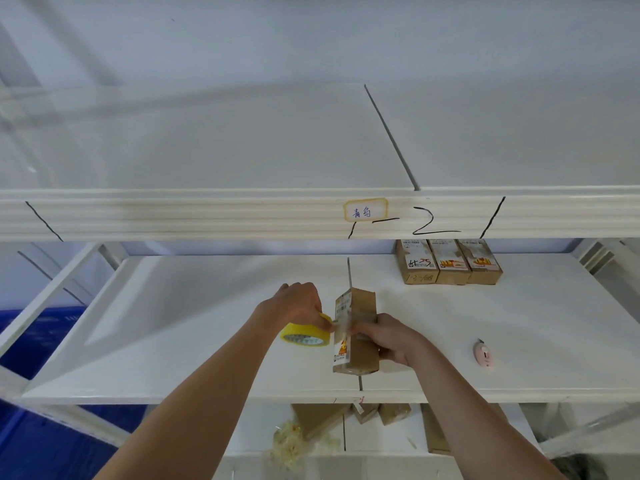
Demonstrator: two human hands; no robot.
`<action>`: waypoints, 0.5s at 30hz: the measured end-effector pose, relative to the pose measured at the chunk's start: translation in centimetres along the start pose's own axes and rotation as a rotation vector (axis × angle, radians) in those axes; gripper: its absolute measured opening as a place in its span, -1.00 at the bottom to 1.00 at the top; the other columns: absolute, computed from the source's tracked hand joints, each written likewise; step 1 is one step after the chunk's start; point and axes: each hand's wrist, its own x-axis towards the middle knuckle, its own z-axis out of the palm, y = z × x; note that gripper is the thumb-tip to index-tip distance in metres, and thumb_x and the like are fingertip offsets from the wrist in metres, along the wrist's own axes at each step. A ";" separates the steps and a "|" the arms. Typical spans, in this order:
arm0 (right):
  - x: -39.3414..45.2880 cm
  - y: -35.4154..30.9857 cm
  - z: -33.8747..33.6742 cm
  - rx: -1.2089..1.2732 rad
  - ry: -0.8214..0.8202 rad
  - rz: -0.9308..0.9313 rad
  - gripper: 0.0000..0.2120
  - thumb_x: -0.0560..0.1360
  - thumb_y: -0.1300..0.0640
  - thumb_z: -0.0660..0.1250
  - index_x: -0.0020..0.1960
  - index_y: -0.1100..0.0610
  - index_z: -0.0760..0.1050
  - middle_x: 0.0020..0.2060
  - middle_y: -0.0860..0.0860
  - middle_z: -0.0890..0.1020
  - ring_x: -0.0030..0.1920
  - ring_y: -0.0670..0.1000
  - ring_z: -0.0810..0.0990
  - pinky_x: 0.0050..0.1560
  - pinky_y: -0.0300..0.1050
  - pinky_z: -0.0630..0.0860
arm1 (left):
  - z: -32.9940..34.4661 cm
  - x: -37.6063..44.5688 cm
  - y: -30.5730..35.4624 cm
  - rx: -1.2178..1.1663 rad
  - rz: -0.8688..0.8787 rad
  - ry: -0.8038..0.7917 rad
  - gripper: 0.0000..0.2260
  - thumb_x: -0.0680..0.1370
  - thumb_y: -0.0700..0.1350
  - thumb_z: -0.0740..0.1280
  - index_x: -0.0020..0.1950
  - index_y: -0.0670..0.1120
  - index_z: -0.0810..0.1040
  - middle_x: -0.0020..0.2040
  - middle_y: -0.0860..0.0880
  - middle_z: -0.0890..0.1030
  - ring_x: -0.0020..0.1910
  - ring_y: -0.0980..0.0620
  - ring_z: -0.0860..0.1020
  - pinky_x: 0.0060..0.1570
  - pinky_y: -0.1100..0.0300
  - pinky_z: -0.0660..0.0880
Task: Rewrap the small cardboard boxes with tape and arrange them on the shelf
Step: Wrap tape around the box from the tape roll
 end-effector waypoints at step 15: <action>-0.8 0.4 -1.6 0.093 -0.057 -0.027 -0.65 0.48 0.18 0.46 0.25 0.19 0.56 0.06 0.15 0.72 0.16 0.16 0.67 0.24 0.13 0.58 | -0.8 -0.9 -1.0 -0.329 0.109 -0.144 -0.62 0.52 0.23 0.42 -0.33 -0.03 0.59 -0.38 0.02 0.42 -0.35 0.07 0.35 -0.30 0.20 0.25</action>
